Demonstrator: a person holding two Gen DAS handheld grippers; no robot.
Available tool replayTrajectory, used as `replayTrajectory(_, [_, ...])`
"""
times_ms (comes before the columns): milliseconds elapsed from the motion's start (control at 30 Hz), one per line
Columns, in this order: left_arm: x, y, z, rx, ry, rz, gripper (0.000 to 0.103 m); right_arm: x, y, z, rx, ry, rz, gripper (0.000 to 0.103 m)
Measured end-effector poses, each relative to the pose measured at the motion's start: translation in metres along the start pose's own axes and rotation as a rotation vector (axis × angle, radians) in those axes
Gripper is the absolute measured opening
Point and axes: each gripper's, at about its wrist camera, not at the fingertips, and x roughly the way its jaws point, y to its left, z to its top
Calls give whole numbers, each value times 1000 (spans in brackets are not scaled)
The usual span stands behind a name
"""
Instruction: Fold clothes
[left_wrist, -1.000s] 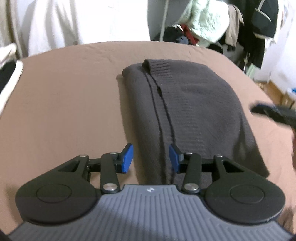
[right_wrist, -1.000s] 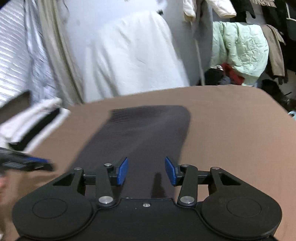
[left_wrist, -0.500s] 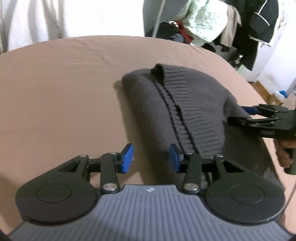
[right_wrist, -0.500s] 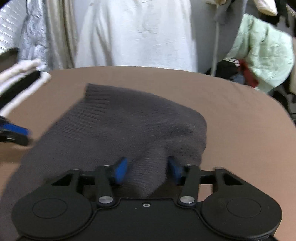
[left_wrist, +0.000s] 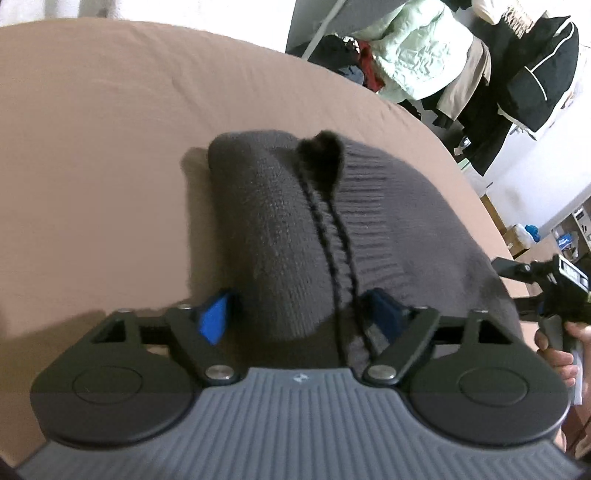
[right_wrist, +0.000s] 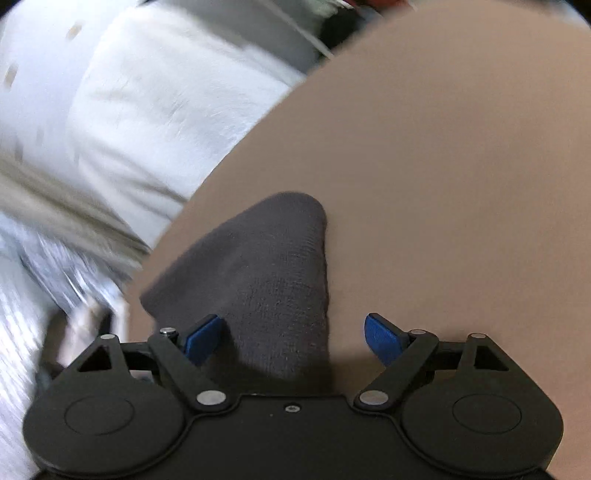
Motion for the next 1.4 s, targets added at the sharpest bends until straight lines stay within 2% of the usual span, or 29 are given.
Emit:
replayTrajectory(33, [6,1,3,-15,9,-17,93,5,-8,2,56,-1,20,88])
replayTrajectory(100, [16,-3,10,-13,17,-10,94,13,-13,6,93,-2,46,88])
replayTrajectory(133, [20,-6,14,-6,20,2,87,17,-13,8,100,-1,57,88])
replayTrajectory(167, [21,-10,16,13,16,16,60,22,-11,9,91,5,57,84])
replayTrajectory(200, [20,-18,15,49,0,31,51,27,-5,8,60,12,42,77])
replayTrajectory(233, [14,-23,13,61,-28,38,40,31,3,6,22,16,21,53])
replayTrajectory(267, [4,-25,9,45,-66,42,36,32,12,3,-6,4,-5,47])
replayTrajectory(333, [-16,-29,1,18,-138,53,34,28,32,-3,-60,-43,-47,35])
replayTrajectory(433, [-52,-38,-12,35,-225,104,32,20,77,-11,-227,-86,-28,28])
replayTrajectory(500, [-80,-46,-19,76,-280,172,32,21,113,-20,-362,-95,-28,26])
replayTrajectory(567, [-109,-57,-31,111,-334,284,32,28,154,-32,-513,-107,-30,24])
replayTrajectory(700, [-172,-64,-62,44,-427,452,32,56,239,-63,-813,-117,17,23])
replayTrajectory(800, [-223,-46,-94,-31,-463,576,33,85,293,-95,-952,-80,85,22])
replayTrajectory(833, [-237,-38,-105,-56,-457,619,37,95,312,-106,-996,-66,108,24])
replayTrajectory(867, [-244,-22,-115,-103,-417,642,42,104,330,-117,-1040,-51,131,28])
replayTrajectory(900, [-249,-1,-122,-182,-360,637,42,113,348,-128,-1084,-37,154,33])
replayTrajectory(967, [-257,41,-134,-337,-245,625,43,125,368,-148,-1117,-42,113,64])
replayTrajectory(1000, [-262,60,-141,-423,-211,599,43,126,370,-154,-1103,-38,81,66])
replayTrajectory(1100, [-282,109,-155,-689,-206,450,43,127,364,-161,-1043,-18,18,66])
replayTrajectory(1133, [-286,112,-152,-701,-213,429,43,127,358,-161,-1018,-8,7,66])
replayTrajectory(1300, [-289,93,-140,-593,-203,418,45,117,296,-159,-997,32,-91,66])
replayTrajectory(1400, [-292,86,-142,-554,-190,399,46,118,286,-159,-986,43,-80,66])
